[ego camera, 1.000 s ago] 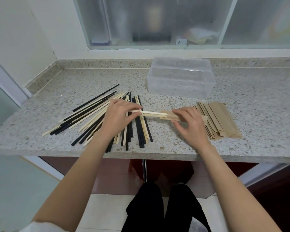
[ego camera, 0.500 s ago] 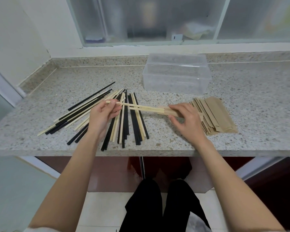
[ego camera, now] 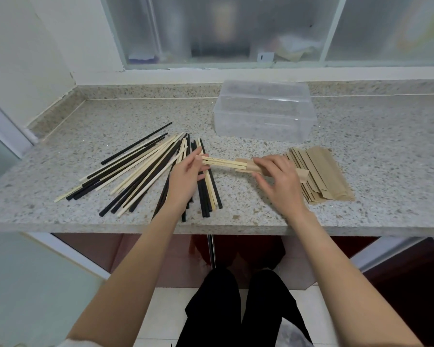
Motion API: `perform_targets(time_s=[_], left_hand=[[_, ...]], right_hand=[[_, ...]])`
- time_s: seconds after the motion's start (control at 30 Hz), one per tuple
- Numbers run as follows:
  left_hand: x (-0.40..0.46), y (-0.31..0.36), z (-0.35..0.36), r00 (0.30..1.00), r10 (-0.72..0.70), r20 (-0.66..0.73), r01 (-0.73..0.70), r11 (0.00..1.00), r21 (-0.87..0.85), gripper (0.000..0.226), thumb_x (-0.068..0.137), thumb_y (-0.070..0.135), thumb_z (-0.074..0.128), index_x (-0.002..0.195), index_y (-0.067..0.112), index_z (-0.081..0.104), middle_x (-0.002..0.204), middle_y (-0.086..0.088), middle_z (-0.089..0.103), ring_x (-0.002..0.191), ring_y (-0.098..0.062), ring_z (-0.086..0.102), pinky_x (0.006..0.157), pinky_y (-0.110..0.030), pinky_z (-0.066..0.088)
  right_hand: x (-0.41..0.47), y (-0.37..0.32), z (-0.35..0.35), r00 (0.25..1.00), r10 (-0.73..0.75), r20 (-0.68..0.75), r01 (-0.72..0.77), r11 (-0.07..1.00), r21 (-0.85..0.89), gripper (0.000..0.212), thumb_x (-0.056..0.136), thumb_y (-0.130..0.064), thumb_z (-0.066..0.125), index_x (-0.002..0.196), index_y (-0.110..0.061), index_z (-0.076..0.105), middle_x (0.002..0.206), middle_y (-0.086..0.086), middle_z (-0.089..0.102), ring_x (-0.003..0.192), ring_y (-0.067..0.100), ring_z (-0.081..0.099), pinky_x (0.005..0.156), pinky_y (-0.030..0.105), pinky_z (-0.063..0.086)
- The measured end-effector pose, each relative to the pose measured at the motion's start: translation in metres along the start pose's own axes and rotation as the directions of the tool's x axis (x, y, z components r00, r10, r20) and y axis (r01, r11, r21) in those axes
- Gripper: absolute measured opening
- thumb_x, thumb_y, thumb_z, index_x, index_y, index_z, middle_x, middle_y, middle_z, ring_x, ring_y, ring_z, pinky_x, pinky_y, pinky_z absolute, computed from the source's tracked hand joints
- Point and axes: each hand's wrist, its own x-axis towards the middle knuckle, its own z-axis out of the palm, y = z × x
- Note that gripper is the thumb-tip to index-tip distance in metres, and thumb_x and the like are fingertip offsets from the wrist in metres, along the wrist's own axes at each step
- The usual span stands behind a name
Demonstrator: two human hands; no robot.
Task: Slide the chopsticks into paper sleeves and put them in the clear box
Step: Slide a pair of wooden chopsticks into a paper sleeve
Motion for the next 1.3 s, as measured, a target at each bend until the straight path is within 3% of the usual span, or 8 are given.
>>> perform_targets(time_s=[0.33, 0.43, 0.6, 0.7, 0.93, 1.07, 1.17, 1.3], left_hand=[[0.04, 0.028, 0.008, 0.998, 0.004, 0.062, 0.007, 0.984, -0.177, 0.024, 0.097, 0.014, 0.048, 0.118, 0.014, 0.06, 0.097, 0.0, 0.067, 0.09, -0.015, 0.067, 0.083, -0.023, 0.055], [0.075, 0.032, 0.014, 0.978, 0.204, 0.042, -0.208, 0.967, 0.146, 0.027, 0.096, 0.022, 0.049, 0.121, 0.02, 0.059, 0.116, 0.003, 0.064, 0.107, -0.012, 0.059, 0.094, -0.028, 0.048], [0.138, 0.023, 0.029, 0.92, 0.267, 0.286, -0.39, 0.66, 0.642, 0.04, 0.097, 0.024, 0.046, 0.137, 0.019, 0.046, 0.149, -0.003, 0.036, 0.139, -0.02, 0.027, 0.114, -0.033, 0.018], [0.158, 0.013, 0.03, 0.897, 0.209, 0.39, -0.439, 0.533, 0.723, 0.042, 0.098, 0.03, 0.044, 0.139, 0.021, 0.042, 0.149, -0.003, 0.035, 0.139, -0.023, 0.025, 0.114, -0.038, 0.019], [0.165, 0.015, 0.026, 0.843, 0.365, 0.395, -0.536, 0.508, 0.674, 0.03, 0.093, 0.015, 0.052, 0.122, 0.019, 0.057, 0.118, -0.001, 0.061, 0.118, -0.021, 0.045, 0.093, -0.023, 0.029], [0.16, 0.01, 0.024, 0.84, 0.394, 0.373, -0.539, 0.525, 0.659, 0.029, 0.092, 0.013, 0.053, 0.12, 0.019, 0.059, 0.116, 0.001, 0.062, 0.116, -0.019, 0.048, 0.091, -0.02, 0.03], [0.144, 0.013, 0.024, 0.852, 0.396, 0.342, -0.52, 0.57, 0.636, 0.037, 0.092, 0.014, 0.053, 0.129, 0.018, 0.052, 0.13, -0.003, 0.052, 0.121, -0.018, 0.044, 0.094, -0.019, 0.029], [0.108, 0.018, 0.015, 0.878, 0.389, 0.278, -0.471, 0.601, 0.645, 0.032, 0.092, 0.022, 0.054, 0.124, 0.02, 0.055, 0.117, 0.0, 0.058, 0.109, -0.017, 0.05, 0.091, -0.024, 0.037]], right_hand=[[0.027, 0.004, -0.034, 0.983, 0.148, 0.112, -0.164, 0.974, 0.158, 0.028, 0.089, -0.027, 0.059, 0.114, -0.019, 0.063, 0.107, -0.006, 0.059, 0.098, 0.015, 0.058, 0.091, 0.041, 0.049], [0.059, 0.028, -0.058, 0.985, 0.166, 0.037, -0.168, 0.983, 0.075, 0.02, 0.089, -0.023, 0.062, 0.108, -0.017, 0.065, 0.104, -0.004, 0.058, 0.094, 0.014, 0.059, 0.091, 0.041, 0.05], [0.134, 0.071, -0.057, 0.944, 0.308, 0.12, -0.277, 0.935, -0.223, 0.02, 0.086, -0.019, 0.06, 0.106, -0.018, 0.065, 0.105, 0.008, 0.06, 0.099, 0.027, 0.057, 0.093, 0.042, 0.042], [0.169, 0.086, -0.033, 0.903, 0.332, 0.273, -0.242, 0.918, -0.315, 0.022, 0.088, -0.017, 0.056, 0.107, -0.019, 0.065, 0.106, 0.007, 0.06, 0.097, 0.027, 0.058, 0.094, 0.041, 0.041], [0.192, 0.095, 0.003, 0.714, 0.339, 0.613, -0.351, 0.93, -0.105, 0.022, 0.096, -0.028, 0.052, 0.107, -0.017, 0.068, 0.117, 0.002, 0.066, 0.108, 0.019, 0.058, 0.093, 0.03, 0.043], [0.178, 0.084, -0.017, 0.842, 0.294, 0.453, -0.345, 0.938, 0.032, 0.026, 0.098, -0.024, 0.049, 0.114, -0.013, 0.066, 0.119, -0.001, 0.065, 0.107, 0.009, 0.055, 0.098, 0.024, 0.041], [0.149, 0.064, -0.046, 0.916, 0.28, 0.287, -0.319, 0.943, 0.096, 0.024, 0.097, -0.021, 0.05, 0.114, -0.015, 0.066, 0.112, -0.009, 0.063, 0.102, 0.003, 0.054, 0.085, 0.007, 0.037], [0.079, 0.048, -0.075, 0.929, 0.325, 0.178, -0.309, 0.944, -0.115, 0.022, 0.095, -0.02, 0.054, 0.112, -0.015, 0.066, 0.102, -0.003, 0.066, 0.089, 0.013, 0.057, 0.073, 0.016, 0.039]])
